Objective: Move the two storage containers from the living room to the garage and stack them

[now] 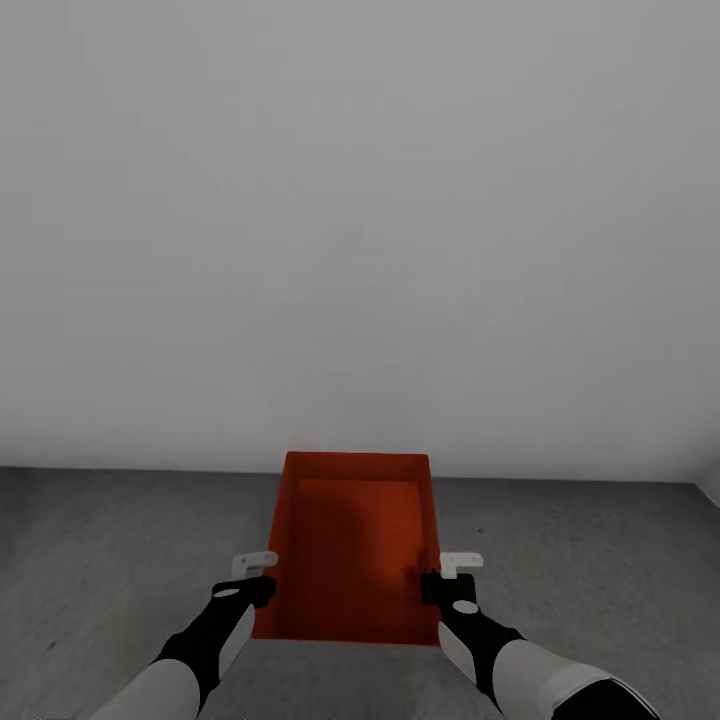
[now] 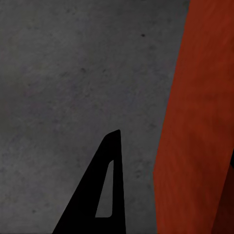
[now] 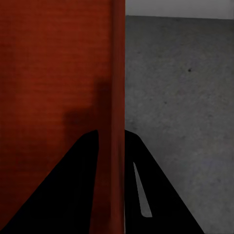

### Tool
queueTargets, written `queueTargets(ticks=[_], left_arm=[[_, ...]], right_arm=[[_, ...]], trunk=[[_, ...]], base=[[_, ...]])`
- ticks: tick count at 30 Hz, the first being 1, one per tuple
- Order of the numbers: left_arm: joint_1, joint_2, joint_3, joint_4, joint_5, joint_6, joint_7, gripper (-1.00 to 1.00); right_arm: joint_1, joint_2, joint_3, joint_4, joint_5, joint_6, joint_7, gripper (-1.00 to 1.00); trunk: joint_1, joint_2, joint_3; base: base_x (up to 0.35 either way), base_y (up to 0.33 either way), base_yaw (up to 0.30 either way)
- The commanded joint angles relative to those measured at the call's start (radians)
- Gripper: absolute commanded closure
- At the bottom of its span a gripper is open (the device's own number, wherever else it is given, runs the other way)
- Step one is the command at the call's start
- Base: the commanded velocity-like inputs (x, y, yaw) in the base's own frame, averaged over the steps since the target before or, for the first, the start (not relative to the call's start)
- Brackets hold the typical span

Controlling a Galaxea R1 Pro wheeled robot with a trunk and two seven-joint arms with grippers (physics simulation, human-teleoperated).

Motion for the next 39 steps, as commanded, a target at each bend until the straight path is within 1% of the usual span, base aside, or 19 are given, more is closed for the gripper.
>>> queueTargets(ticks=[1,39], left_arm=[[0.0,0.009,0.01,-0.003,-0.017,0.007,0.006,1.0],[0.0,0.01,0.01,-0.003,-0.017,0.007,0.006,1.0]], right_arm=[[-0.001,0.0,0.004,0.001,-0.01,-0.005,-0.004,1.0],[-0.001,0.0,0.004,0.001,-0.01,-0.005,-0.004,1.0]], trunk=[[0.0,0.0,-0.002],[0.0,0.0,-0.063]], base=[[0.0,0.0,0.0],[0.0,0.0,0.0]])
